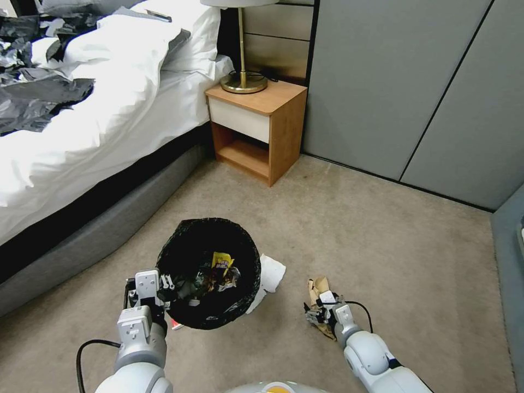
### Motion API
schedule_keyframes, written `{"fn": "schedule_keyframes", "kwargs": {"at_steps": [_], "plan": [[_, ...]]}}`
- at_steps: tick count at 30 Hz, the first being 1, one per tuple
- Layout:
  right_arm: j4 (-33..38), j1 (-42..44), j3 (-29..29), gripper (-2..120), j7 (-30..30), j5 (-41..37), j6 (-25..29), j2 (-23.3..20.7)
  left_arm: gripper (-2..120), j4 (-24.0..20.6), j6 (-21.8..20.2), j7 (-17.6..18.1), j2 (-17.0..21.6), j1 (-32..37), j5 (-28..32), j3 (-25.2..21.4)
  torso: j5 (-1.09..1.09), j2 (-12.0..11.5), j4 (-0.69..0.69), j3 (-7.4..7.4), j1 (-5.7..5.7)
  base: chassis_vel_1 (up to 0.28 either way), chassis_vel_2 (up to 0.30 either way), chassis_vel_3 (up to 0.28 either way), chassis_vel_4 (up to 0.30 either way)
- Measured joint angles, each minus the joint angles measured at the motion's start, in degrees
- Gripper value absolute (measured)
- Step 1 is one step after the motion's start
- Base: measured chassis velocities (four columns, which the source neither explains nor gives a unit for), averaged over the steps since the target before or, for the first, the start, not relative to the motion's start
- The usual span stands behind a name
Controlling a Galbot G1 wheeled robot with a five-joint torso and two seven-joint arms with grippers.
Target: Pick up the trash bin, then pick up the garbage from the floor and place it into the trash bin.
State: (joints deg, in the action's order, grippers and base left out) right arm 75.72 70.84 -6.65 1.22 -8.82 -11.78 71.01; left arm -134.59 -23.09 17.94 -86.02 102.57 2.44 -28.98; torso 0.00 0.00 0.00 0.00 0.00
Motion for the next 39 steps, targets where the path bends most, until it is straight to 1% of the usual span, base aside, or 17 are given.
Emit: {"fn": "schedule_keyframes", "kwargs": {"at_steps": [1, 3, 4, 5, 6, 9, 10, 13, 14, 17, 18, 21, 22, 23, 30, 34, 39], "plan": [[-0.07, 0.05, -0.02, 75, 0.02, 0.11, 0.16, 0.12, 0, 0.00, 0.00, 0.00, 0.00, 0.00, 0.00, 0.00, 0.00, 0.00, 0.00, 0.00, 0.00, 0.000, 0.000, 0.000, 0.000], [-0.09, 0.06, -0.05, 72, 0.03, 0.18, 0.28, 0.20, 0, 0.00, 0.00, 0.00, 0.00, 0.01, 0.00, 0.00, 0.00, 0.00, 0.00, 0.00, 0.00, 0.000, 0.000, 0.000, 0.000], [-0.09, 0.07, -0.09, 65, 0.05, 0.26, 0.45, 0.22, 0, 0.00, 0.01, 0.00, 0.01, 0.04, 0.00, 0.01, 0.00, 0.00, 0.00, 0.00, 0.00, 0.000, 0.000, 0.000, 0.000], [-0.09, 0.07, -0.12, 61, 0.08, 0.29, 0.53, 0.22, 0, -0.01, 0.01, 0.00, 0.01, 0.07, 0.00, 0.01, 0.00, 0.00, 0.00, 0.00, 0.00, 0.000, 0.000, 0.000, 0.000], [-0.09, 0.07, -0.12, 61, 0.08, 0.29, 0.53, 0.22, 0, -0.01, 0.01, 0.00, 0.01, 0.07, 0.00, 0.01, 0.00, 0.00, 0.00, 0.00, 0.00, 0.000, 0.000, 0.000, 0.000], [-0.06, 0.11, -0.22, 46, 0.21, 0.45, 0.89, 0.16, 0, -0.06, 0.09, 0.00, 0.02, 0.12, -0.02, 0.03, 0.00, 0.00, 0.00, 0.00, 0.00, 0.000, 0.000, 0.000, 0.000], [-0.06, 0.11, -0.22, 46, 0.21, 0.45, 0.89, 0.16, 0, -0.06, 0.09, 0.00, 0.02, 0.12, -0.02, 0.03, 0.00, 0.00, 0.00, 0.00, 0.00, 0.000, 0.000, 0.000, 0.000], [0.20, 0.15, -0.32, 32, 0.26, 0.51, 1.11, -0.14, 0, -0.06, 0.17, 0.01, 0.00, 0.14, -0.13, 0.22, 0.00, 0.00, 0.00, 0.00, 0.00, 0.000, 0.000, 0.000, 0.000], [0.20, 0.15, -0.32, 32, 0.26, 0.51, 1.11, -0.14, 0, -0.06, 0.17, 0.01, 0.00, 0.14, -0.13, 0.22, 0.00, 0.00, 0.00, 0.00, 0.00, 0.000, 0.000, 0.000, 0.000], [0.37, 0.16, -0.47, 17, 0.40, 0.51, 1.31, -0.36, 0, -0.06, 0.26, 0.01, -0.02, 0.21, -0.30, 0.38, 0.00, 0.00, 0.00, 0.00, 0.00, 0.000, 0.000, 0.000, 0.000], [0.37, 0.16, -0.47, 17, 0.40, 0.51, 1.31, -0.36, 0, -0.06, 0.26, 0.01, -0.02, 0.21, -0.30, 0.38, 0.00, 0.00, 0.00, 0.00, 0.00, 0.000, 0.000, 0.000, 0.000], [0.44, 0.20, -0.60, 3, 0.47, 0.50, 1.68, -0.53, 0, -0.06, 0.30, 0.01, 0.05, 0.27, -0.34, 0.38, 0.00, 0.00, 0.00, 0.00, 0.00, 0.000, 0.000, 0.000, 0.000], [0.44, 0.20, -0.60, 3, 0.47, 0.50, 1.68, -0.53, 0, -0.06, 0.30, 0.01, 0.05, 0.27, -0.34, 0.38, 0.00, 0.00, 0.00, 0.00, 0.00, 0.000, 0.000, 0.000, 0.000], [0.44, 0.16, -0.63, 0, 0.49, 0.51, 1.89, -0.55, 0, -0.08, 0.30, 0.02, 0.07, 0.27, -0.34, 0.38, 0.00, 0.00, 0.00, 0.00, 0.00, 0.000, 0.000, 0.000, 0.000], [1.10, -0.62, -1.03, 0, 0.76, -0.10, 2.35, -1.05, 0, -0.13, 0.30, 0.03, 0.14, 0.25, -0.34, 0.34, 0.00, 0.00, 0.00, 0.00, 0.00, 0.000, 0.000, 0.000, 0.000], [2.91, -0.55, -1.32, 0, 1.28, -0.48, 3.23, -1.46, 0, -0.13, 0.30, 0.04, 0.14, 0.11, -0.34, 0.34, 0.00, 0.00, 0.00, 0.00, 0.00, 0.000, 0.000, 0.000, 0.000], [9.15, 0.11, -1.94, 0, 1.72, -1.97, 5.19, -2.20, 0, 0.03, 0.21, 0.05, 0.20, -0.08, -0.27, 0.35, 0.00, 0.00, -0.01, 0.00, 0.00, 0.000, 0.000, 0.000, 0.000]]}}
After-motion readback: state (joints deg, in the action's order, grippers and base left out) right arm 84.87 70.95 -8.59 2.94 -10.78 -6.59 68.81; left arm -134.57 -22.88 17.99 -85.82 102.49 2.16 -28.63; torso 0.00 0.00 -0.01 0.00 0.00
